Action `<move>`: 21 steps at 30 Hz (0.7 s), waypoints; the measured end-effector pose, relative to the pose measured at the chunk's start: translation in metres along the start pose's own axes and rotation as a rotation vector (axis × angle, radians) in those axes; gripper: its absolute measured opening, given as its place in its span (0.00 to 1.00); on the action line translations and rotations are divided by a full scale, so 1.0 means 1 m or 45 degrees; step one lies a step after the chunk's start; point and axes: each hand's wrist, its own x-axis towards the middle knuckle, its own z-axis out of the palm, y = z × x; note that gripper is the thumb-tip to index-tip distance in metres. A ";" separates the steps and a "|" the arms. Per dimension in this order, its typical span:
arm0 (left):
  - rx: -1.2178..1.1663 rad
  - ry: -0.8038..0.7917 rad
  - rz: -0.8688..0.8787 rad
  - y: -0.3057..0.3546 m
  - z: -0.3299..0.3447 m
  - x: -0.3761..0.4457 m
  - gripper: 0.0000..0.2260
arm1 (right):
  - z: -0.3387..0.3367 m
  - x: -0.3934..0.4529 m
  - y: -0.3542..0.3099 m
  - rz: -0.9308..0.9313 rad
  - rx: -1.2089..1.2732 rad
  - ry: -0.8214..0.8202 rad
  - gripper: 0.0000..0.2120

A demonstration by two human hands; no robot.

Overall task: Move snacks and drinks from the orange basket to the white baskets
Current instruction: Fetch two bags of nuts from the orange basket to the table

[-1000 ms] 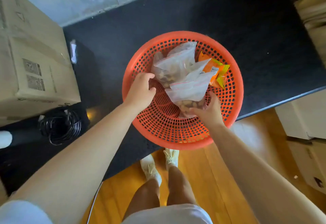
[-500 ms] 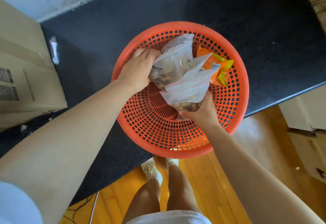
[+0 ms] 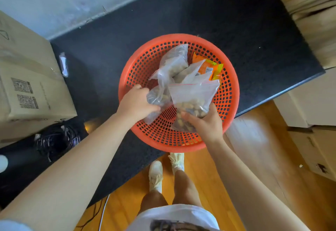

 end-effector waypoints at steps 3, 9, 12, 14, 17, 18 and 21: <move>-0.420 -0.061 -0.123 -0.007 0.000 -0.037 0.16 | -0.010 -0.027 -0.008 0.006 0.175 0.051 0.20; -1.545 -0.196 -0.221 -0.007 -0.008 -0.123 0.17 | -0.035 -0.096 -0.013 -0.006 0.517 0.116 0.23; -1.875 -0.295 -0.104 -0.003 -0.018 -0.161 0.23 | -0.048 -0.140 -0.013 -0.023 0.644 0.215 0.22; -1.965 -0.416 -0.025 0.001 -0.022 -0.183 0.26 | -0.055 -0.169 -0.009 -0.031 0.716 0.288 0.21; -1.969 -0.666 0.089 0.009 -0.021 -0.216 0.33 | -0.065 -0.215 0.001 -0.051 0.799 0.402 0.19; -1.942 -0.732 0.115 0.011 -0.019 -0.226 0.35 | -0.068 -0.227 0.004 -0.059 0.817 0.437 0.18; -1.775 -0.912 0.200 0.026 -0.011 -0.252 0.39 | -0.084 -0.271 0.021 -0.059 0.871 0.589 0.18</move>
